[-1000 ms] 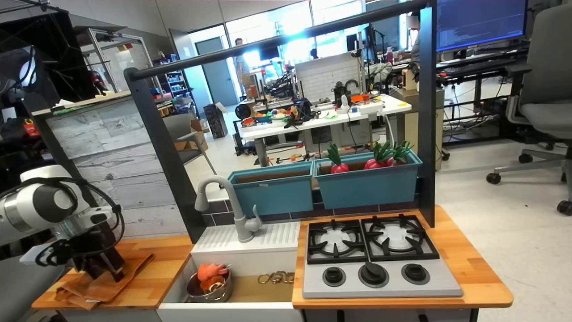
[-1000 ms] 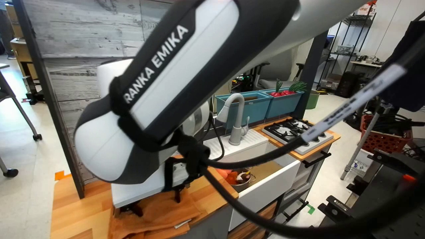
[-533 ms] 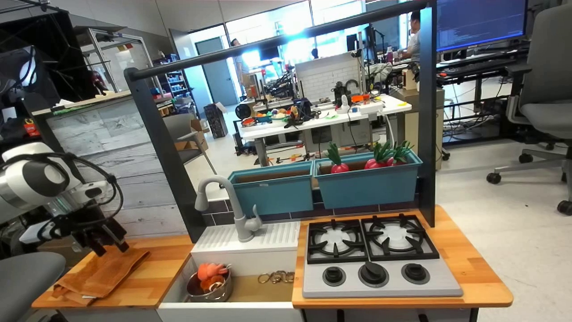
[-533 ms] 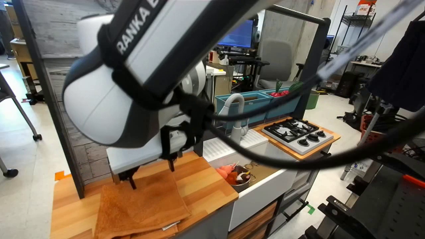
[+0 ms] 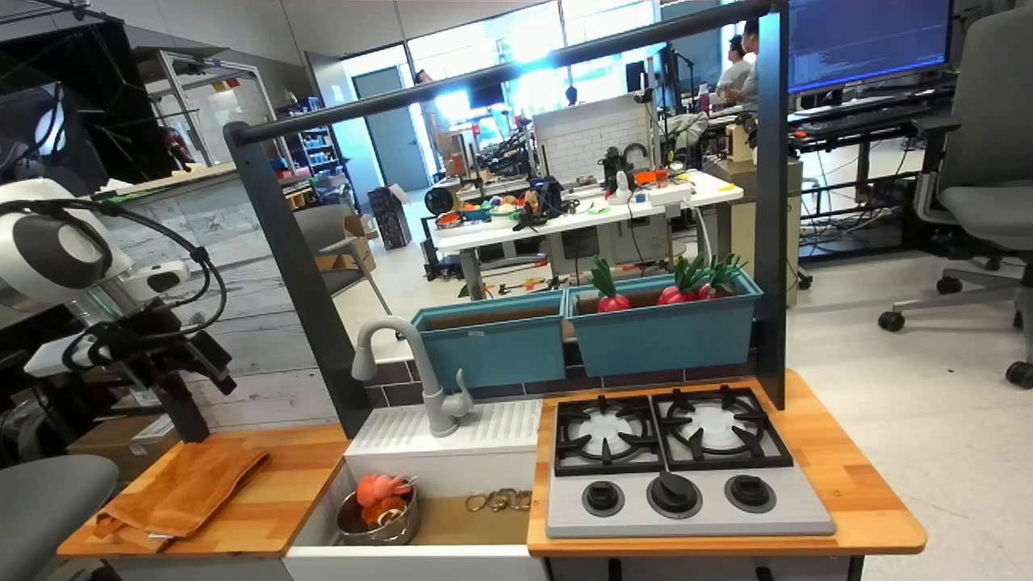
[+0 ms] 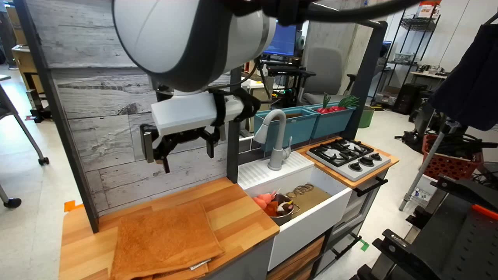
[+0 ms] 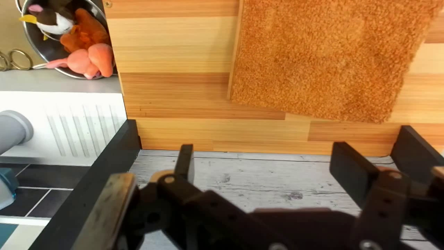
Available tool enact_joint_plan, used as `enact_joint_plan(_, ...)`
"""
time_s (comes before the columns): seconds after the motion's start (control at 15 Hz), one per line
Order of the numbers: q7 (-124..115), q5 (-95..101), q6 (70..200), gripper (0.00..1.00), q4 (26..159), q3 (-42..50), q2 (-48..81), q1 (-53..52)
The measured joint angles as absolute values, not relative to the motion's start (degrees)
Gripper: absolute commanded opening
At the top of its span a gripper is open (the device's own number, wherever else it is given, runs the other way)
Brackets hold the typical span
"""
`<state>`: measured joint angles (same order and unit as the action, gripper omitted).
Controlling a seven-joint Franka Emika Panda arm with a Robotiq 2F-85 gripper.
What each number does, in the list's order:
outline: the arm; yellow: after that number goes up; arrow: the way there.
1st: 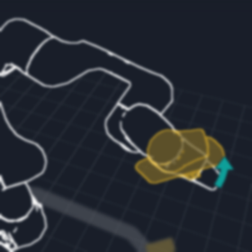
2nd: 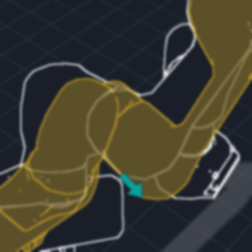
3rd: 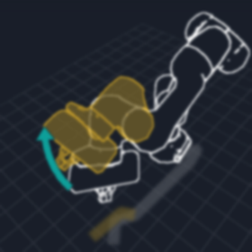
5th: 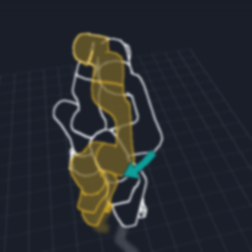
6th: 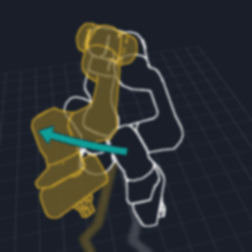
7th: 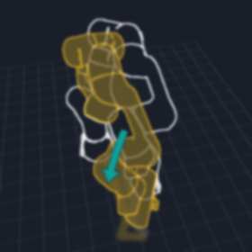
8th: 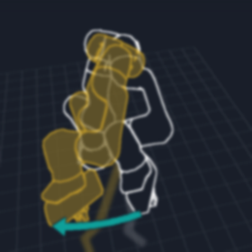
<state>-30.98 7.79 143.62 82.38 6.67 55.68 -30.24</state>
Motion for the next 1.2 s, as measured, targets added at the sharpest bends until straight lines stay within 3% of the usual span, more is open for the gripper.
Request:
enact_joint_plan(0.67,-40.8,11.5,145.7,1.00,86.9,15.9,57.7,-29.4)
enact_joint_plan(1.0,-35.9,10.9,151.3,1.00,87.4,12.3,62.9,-19.5)
enact_joint_plan(1.2,-36.1,10.9,151.3,1.00,87.2,12.7,63.0,-20.1)
